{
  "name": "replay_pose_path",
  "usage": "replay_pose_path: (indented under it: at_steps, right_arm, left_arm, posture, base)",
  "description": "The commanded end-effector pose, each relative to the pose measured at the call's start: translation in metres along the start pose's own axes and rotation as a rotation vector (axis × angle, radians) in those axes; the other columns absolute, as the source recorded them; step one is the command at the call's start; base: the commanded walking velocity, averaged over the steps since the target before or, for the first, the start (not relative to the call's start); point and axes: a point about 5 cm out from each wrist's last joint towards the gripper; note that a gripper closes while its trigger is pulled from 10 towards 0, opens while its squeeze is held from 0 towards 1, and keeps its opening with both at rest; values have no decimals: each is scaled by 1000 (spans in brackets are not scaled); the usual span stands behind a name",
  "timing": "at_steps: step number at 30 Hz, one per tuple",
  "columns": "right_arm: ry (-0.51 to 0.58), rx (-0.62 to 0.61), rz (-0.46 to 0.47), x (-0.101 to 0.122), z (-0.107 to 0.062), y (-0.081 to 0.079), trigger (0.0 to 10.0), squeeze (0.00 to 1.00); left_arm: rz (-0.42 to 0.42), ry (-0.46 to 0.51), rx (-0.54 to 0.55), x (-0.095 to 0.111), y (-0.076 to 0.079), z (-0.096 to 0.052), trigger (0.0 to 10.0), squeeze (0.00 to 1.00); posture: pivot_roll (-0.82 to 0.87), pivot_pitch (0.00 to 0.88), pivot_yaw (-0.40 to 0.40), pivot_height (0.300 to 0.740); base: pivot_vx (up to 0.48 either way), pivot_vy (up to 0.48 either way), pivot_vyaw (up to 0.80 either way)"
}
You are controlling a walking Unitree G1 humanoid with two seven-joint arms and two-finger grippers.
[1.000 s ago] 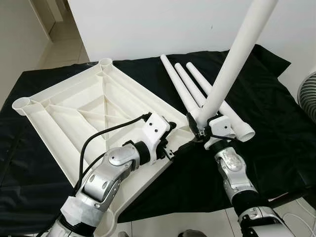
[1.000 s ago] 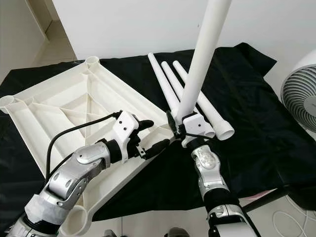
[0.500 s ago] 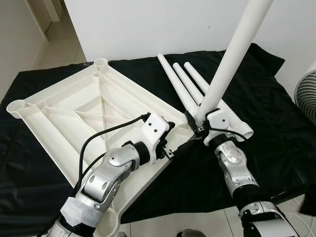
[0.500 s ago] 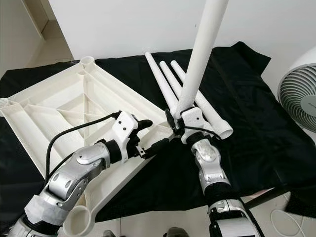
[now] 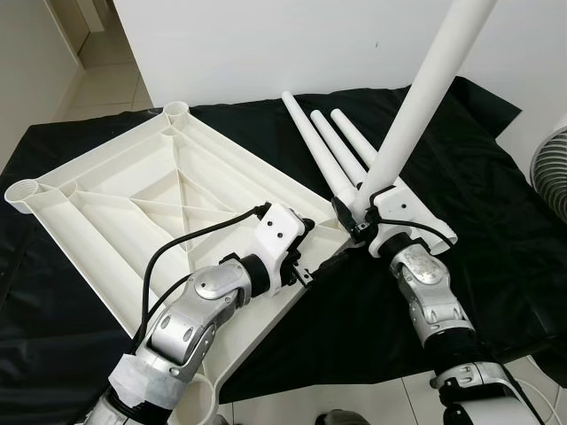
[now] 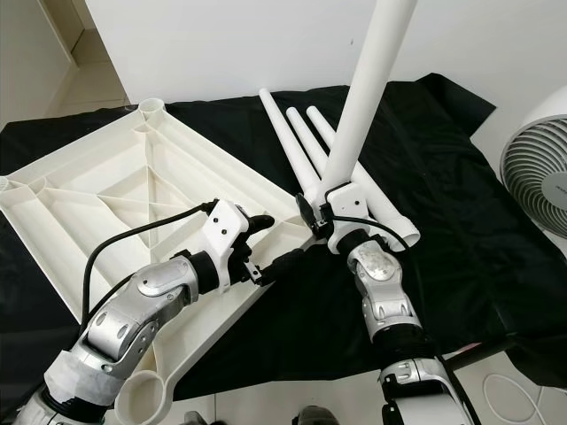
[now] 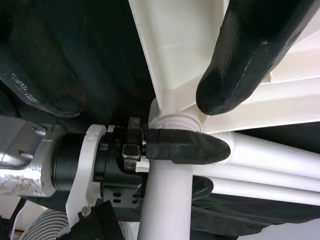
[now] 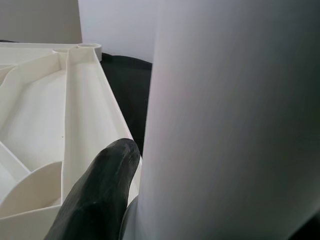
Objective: Building children table
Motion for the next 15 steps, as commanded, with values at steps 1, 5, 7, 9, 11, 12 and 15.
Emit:
replay_pose_path:
  at_steps: [1,5,7,9,11,12,15]
  right_arm:
    - [-218,56,85,-35,-10,-8,10000,0]
    - [-222,88,92,-26,-9,-8,10000,0]
    - [-225,95,91,-24,-9,-8,10000,0]
    - [-230,99,97,-22,-9,-7,10000,0]
    - [-233,102,102,-20,-9,-7,10000,0]
    - [-233,102,102,-20,-9,-7,10000,0]
    - [-239,113,99,-18,-9,-7,10000,0]
  left_arm:
    - [2,-2,-25,0,4,-1,10000,0]
    - [1,-1,-24,0,4,-1,10000,0]
    - [0,-1,-24,0,4,-1,10000,0]
    - [-1,-2,-23,0,4,-1,10000,0]
    - [-1,-2,-22,-1,4,-1,10000,0]
    - [-1,-2,-22,-1,4,-1,10000,0]
    - [-1,-2,-21,-1,4,-1,10000,0]
  posture:
    - [-166,73,91,740]
    - [-166,74,90,740]
    - [-166,75,88,740]
    - [-165,74,86,740]
    - [-165,74,86,740]
    - [-165,74,86,740]
    - [-165,74,86,740]
  base:
    - [0,0,0]
    - [0,0,0]
    - [0,0,0]
    - [0,0,0]
    - [0,0,0]
    - [0,0,0]
    - [0,0,0]
Point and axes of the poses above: a point about 5 cm out from each wrist's last joint towards the gripper, its own z axis pointing out of the wrist towards the gripper, its own x axis along the axis of the wrist's last joint, y = z × x, and after that the axes turned 13 degrees about z, right-handed
